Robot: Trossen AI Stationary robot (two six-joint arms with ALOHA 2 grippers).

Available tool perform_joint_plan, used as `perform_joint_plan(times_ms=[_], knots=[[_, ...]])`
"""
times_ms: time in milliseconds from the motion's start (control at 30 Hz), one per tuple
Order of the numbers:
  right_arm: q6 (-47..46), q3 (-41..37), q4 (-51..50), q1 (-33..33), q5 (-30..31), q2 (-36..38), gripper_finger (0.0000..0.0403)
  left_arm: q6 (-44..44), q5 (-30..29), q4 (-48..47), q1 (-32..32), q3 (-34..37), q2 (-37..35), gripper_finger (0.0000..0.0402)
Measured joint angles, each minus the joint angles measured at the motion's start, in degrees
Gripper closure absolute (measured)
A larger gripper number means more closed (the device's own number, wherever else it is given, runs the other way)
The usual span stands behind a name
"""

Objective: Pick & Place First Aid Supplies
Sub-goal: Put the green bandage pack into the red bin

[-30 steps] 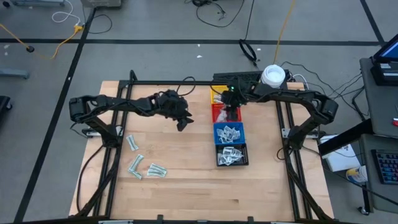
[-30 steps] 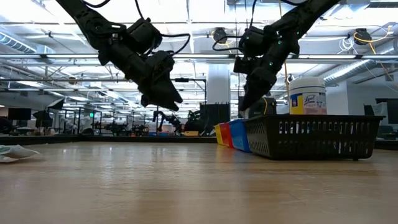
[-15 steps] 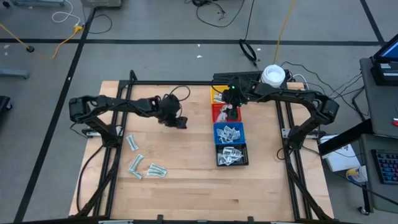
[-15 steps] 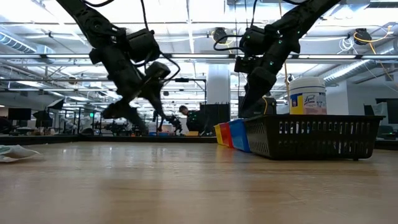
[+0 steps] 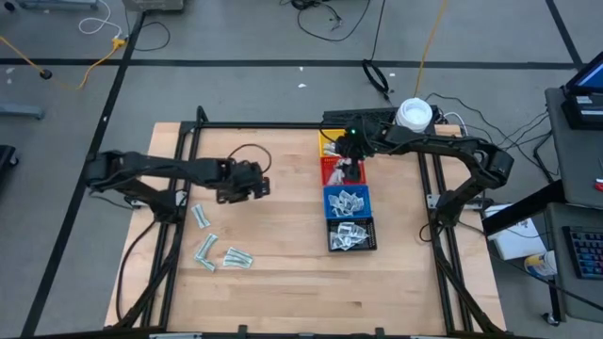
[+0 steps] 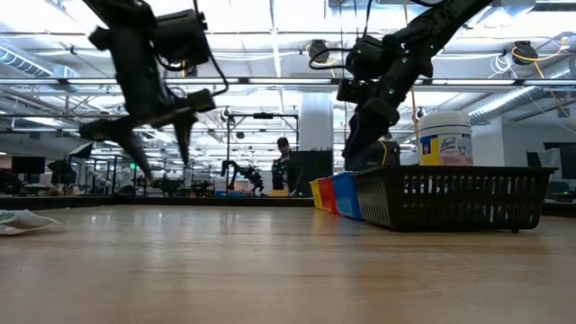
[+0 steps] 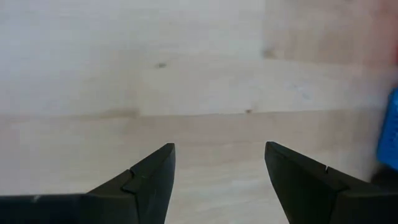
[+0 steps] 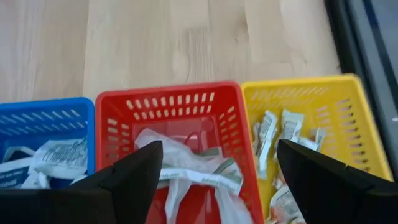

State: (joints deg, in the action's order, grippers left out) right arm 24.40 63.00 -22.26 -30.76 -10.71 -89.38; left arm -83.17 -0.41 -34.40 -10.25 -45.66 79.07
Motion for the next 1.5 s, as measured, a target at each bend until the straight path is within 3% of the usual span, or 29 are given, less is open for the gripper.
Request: perform_joint_plan(times_ms=[333, 633, 933, 1133, 1500], knots=[[0.3, 0.0, 3.2, 0.1, 0.0, 0.0, 0.0093, -15.9, -0.9, -26.5, 7.9, 0.0, -5.7, 0.0149], [0.2, 0.0, 6.0, 0.1, 0.0, 0.0, 0.0094, -27.2, -1.1, -39.9, 15.4, 0.5, -5.9, 0.0149], [-1.6, 0.0, 6.0, 0.1, -0.1, 0.0, 0.0094, -38.7, -2.5, -39.4, 21.3, 4.3, -5.2, 0.0149], [-1.8, 0.0, 5.8, 0.1, -0.1, 0.0, 0.0094, -40.5, -4.1, -39.4, 22.0, 4.2, -0.5, 0.0152], [-1.8, 0.0, 5.1, 0.1, 0.0, 0.0, 0.0094, -47.1, -1.2, -35.1, 26.9, 4.2, 10.4, 0.0222]])
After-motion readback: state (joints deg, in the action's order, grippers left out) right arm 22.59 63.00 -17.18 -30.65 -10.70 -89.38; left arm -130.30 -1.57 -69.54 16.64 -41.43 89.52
